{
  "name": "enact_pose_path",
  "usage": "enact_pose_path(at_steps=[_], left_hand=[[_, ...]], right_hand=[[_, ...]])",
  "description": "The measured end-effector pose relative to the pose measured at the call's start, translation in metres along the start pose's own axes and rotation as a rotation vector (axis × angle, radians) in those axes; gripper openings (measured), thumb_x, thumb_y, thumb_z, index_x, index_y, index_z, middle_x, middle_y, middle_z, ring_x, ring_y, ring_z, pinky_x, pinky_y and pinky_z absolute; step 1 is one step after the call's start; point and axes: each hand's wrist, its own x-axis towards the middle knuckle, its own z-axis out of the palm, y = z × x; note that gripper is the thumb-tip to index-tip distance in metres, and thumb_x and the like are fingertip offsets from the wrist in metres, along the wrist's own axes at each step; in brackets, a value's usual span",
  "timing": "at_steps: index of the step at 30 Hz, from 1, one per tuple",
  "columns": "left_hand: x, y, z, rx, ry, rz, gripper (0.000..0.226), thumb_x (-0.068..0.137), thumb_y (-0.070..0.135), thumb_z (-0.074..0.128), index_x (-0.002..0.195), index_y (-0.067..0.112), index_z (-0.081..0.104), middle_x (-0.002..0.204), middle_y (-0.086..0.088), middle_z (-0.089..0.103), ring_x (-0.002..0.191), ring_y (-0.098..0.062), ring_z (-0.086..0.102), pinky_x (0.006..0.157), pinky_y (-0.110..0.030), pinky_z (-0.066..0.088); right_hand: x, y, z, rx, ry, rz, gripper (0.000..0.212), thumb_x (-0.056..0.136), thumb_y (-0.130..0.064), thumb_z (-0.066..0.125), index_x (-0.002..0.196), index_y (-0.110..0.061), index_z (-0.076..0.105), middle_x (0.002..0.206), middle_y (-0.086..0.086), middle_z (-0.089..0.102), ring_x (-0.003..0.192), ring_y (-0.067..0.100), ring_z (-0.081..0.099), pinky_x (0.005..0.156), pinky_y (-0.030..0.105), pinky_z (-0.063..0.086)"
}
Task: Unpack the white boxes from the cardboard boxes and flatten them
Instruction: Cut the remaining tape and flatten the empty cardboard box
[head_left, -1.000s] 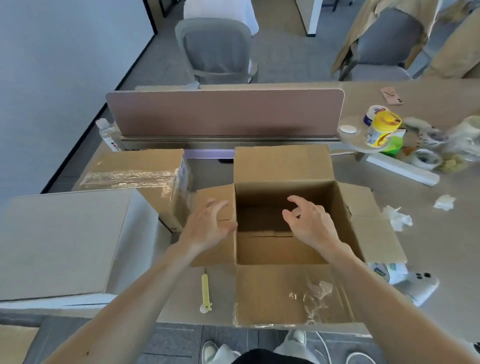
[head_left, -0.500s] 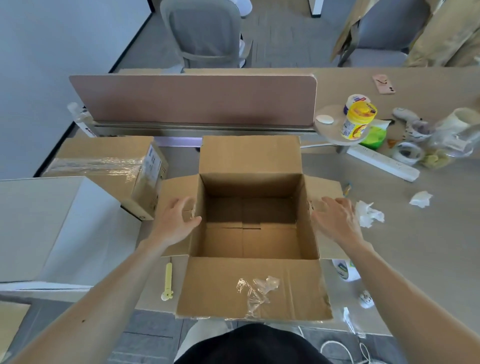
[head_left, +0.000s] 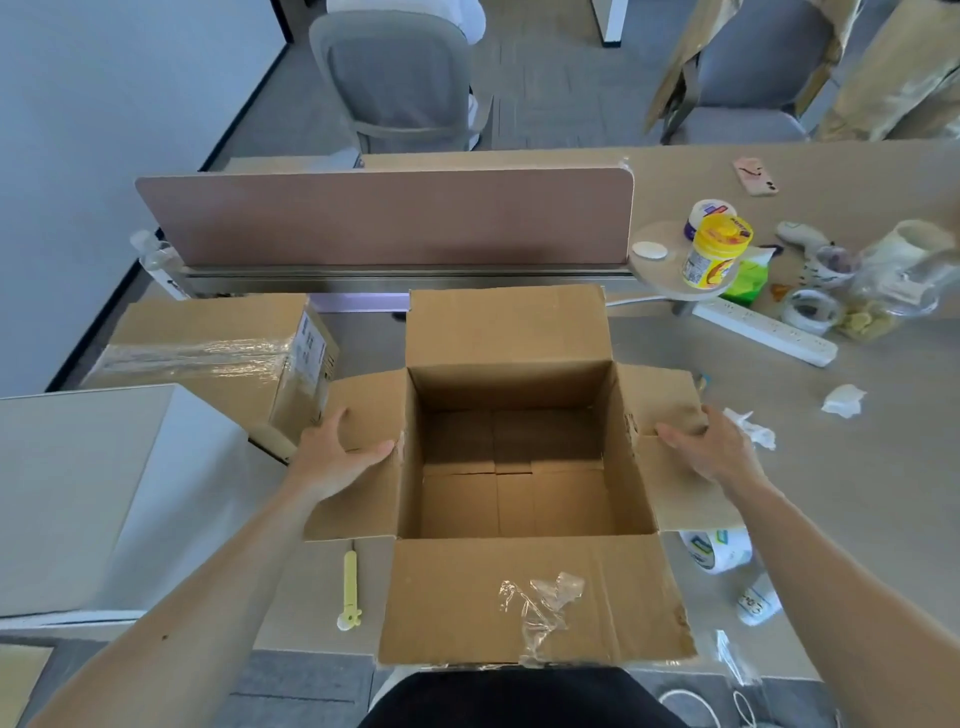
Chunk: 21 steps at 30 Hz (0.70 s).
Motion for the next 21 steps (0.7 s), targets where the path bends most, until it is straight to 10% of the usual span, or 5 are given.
enact_pose_path(at_steps=[13,21], left_hand=[[-0.025,0.044,-0.032,-0.177,0.304,0.39,0.047,0.097,0.022,0.06,0.142,0.026,0.044,0.143,0.0,0.048,0.131,-0.02,0.045,0.104,-0.042,0.041],[-0.041,0.073,0.003,-0.257,-0.153,0.519,0.053,0.096,0.054,0.049,0.144,0.038,0.036,0.128,0.013,0.055,0.111,-0.008,0.058,0.076,-0.018,0.051]], right_hand=[[-0.021,-0.037,-0.047,0.24,-0.003,-0.223,0.017,0.088,-0.02,0.061,0.101,-0.029,0.069,0.094,0.001,0.073,0.085,0.023,0.07,0.083,0.046,0.057],[-0.057,-0.056,-0.005,0.209,-0.256,-0.43,0.037,0.095,-0.042,0.058,0.129,-0.03,0.062,0.106,-0.009,0.069,0.1,0.011,0.065,0.086,0.031,0.054]])
